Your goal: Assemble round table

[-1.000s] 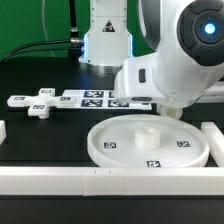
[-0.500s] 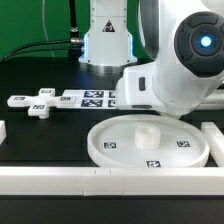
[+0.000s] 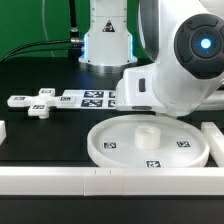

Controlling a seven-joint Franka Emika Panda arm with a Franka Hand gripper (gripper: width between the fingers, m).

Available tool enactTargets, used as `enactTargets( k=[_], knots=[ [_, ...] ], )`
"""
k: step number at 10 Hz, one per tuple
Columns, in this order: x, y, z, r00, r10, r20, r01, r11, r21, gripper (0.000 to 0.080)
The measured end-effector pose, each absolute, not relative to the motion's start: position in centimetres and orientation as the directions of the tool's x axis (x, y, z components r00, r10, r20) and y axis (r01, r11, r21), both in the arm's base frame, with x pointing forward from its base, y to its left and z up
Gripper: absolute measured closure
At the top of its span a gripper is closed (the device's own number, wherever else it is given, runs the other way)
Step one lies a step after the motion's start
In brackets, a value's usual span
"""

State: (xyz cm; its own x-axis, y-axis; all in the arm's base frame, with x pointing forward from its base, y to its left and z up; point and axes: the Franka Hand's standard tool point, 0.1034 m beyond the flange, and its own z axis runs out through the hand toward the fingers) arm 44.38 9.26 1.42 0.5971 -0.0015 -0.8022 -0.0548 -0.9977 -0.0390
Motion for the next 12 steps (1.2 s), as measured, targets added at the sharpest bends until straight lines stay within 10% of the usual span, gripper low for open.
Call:
enactTargets(
  k=[3,8,12],
  knots=[
    [44.7,8.8,2.0,0.605,0.042,-0.795,-0.031,-0.997,-0.076,0.0393],
    [47.2,8.0,8.4,0.629,0.137,-0.765,0.034,-0.988,-0.149,0.0393],
    [48.1,8.2,7.7,0.681,0.131,-0.721,0.035,-0.989,-0.146,0.0392]
  ],
)
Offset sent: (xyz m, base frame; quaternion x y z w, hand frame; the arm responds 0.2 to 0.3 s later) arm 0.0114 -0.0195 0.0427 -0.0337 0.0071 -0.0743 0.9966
